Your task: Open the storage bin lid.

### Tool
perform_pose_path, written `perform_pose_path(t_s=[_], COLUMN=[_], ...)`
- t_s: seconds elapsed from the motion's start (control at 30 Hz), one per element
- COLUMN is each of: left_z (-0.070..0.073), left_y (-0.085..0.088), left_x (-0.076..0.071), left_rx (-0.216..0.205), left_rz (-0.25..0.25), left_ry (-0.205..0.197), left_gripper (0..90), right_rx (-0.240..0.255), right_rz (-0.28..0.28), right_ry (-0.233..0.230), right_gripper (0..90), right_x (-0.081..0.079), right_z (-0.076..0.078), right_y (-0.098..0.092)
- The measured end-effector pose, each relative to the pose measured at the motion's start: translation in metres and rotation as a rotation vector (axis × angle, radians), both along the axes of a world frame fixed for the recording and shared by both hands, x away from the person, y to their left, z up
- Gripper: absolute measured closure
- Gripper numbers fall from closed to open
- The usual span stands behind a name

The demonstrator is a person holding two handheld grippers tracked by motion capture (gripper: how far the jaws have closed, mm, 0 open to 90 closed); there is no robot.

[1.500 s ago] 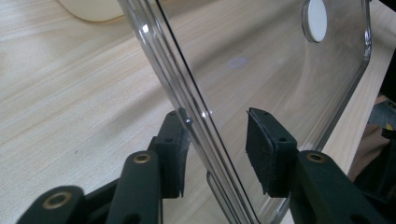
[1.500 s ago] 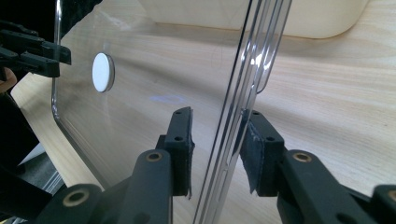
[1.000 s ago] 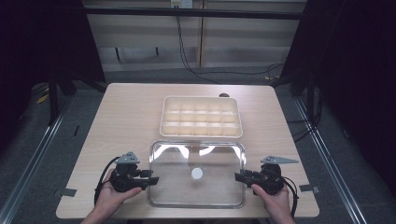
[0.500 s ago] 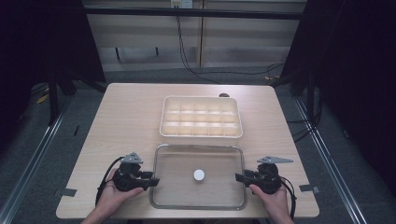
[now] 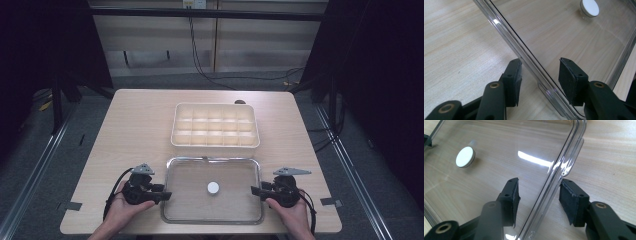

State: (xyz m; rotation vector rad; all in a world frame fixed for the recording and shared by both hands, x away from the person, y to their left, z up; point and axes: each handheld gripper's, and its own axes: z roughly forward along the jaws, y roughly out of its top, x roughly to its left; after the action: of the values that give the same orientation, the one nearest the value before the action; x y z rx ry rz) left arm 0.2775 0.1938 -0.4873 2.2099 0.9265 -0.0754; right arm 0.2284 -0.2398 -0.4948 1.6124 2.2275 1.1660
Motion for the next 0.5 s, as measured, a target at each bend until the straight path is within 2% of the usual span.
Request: perform_pose_path(t_s=[0.03,0.1,0.13,0.17,0.27,0.37,0.5], left_z=[-0.0008,0.0002,0.0004,0.0012,-0.0001,0.0014,0.0039], left_y=[-0.0006,-0.0019,-0.0022,-0.0024,-0.0023,0.0005,0.0044], left_x=[0.0000,-0.0019,-0.0024,-0.0022,-0.0016,-0.0005,0.0004], left_rx=[-0.001,0.025,0.006,0.008,0.023,0.012,-0.005], left_rz=[0.003,-0.009,-0.012,-0.018,-0.009,0.022,0.046], left_ry=[0.001,-0.046,-0.039,-0.030,-0.040,-0.049,-0.062], left_gripper=[52.5,48.6,46.8,44.1,41.9,36.8,30.8], right_rx=[-0.003,-0.009,-0.013,0.009,0.011,0.012,0.027], right_rz=[0.002,0.001,-0.005,-0.003,0.004,0.002,-0.003], right_ry=[0.004,0.002,-0.001,-0.018,-0.022,-0.020,-0.060], right_gripper=[49.2,46.6,46.5,45.0,41.5,36.4,30.4], right_x=[0.0001,0.0006,0.0004,-0.0003,-0.0005,-0.0002,-0.0023], right_z=[-0.0004,-0.0013,-0.0009,0.0009,0.0015,0.0017,0.0075], right_y=[0.0003,0.0009,0.0009,-0.0004,-0.0004,-0.0008,-0.0057])
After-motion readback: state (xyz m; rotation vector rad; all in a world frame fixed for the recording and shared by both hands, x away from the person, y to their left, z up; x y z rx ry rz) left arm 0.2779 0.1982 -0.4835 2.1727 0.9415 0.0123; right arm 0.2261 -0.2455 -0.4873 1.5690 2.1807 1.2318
